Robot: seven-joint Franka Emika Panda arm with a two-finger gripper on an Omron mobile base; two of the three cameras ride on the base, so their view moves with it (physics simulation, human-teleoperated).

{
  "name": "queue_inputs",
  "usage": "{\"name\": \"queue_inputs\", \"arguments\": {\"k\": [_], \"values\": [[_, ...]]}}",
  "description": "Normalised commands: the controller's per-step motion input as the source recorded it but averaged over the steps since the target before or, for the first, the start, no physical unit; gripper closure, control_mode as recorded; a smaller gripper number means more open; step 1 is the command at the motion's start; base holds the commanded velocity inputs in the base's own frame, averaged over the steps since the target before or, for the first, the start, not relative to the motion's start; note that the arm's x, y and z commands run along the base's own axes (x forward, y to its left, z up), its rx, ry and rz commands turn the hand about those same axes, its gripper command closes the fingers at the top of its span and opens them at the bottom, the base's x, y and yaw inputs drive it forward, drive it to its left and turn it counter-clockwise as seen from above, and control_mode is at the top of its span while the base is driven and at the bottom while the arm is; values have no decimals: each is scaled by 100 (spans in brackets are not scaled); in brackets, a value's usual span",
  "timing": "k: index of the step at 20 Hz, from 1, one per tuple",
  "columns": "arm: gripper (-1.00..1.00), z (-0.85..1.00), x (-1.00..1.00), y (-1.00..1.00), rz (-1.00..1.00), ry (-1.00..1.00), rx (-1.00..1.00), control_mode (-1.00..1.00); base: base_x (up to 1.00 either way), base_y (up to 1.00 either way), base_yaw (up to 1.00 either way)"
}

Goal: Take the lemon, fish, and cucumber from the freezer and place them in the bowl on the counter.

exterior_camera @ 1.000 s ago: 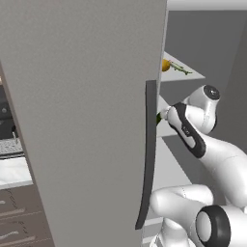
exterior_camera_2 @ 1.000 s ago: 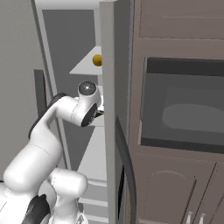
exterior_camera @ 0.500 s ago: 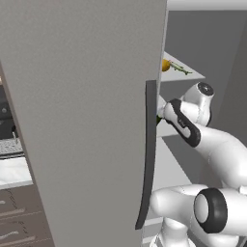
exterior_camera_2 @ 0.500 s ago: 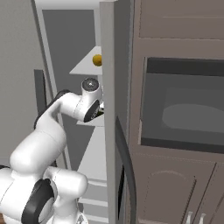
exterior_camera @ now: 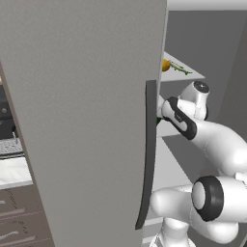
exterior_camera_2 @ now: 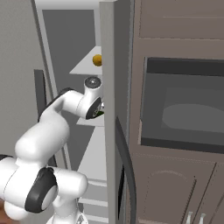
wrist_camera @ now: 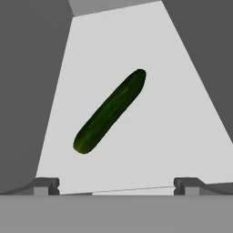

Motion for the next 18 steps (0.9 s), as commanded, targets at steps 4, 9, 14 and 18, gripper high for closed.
{"name": "queue_inputs", "arguments": {"k": [4, 9, 14, 18], "values": [[-100, -19, 14, 0, 0, 1, 0, -100, 0, 0, 0], [-100, -26, 21, 0, 0, 0, 1, -100, 0, 0, 0], [-100, -25, 22, 0, 0, -2, 3, -100, 0, 0, 0], [-100, -2, 34, 0, 0, 0, 3, -100, 0, 0, 0]]}}
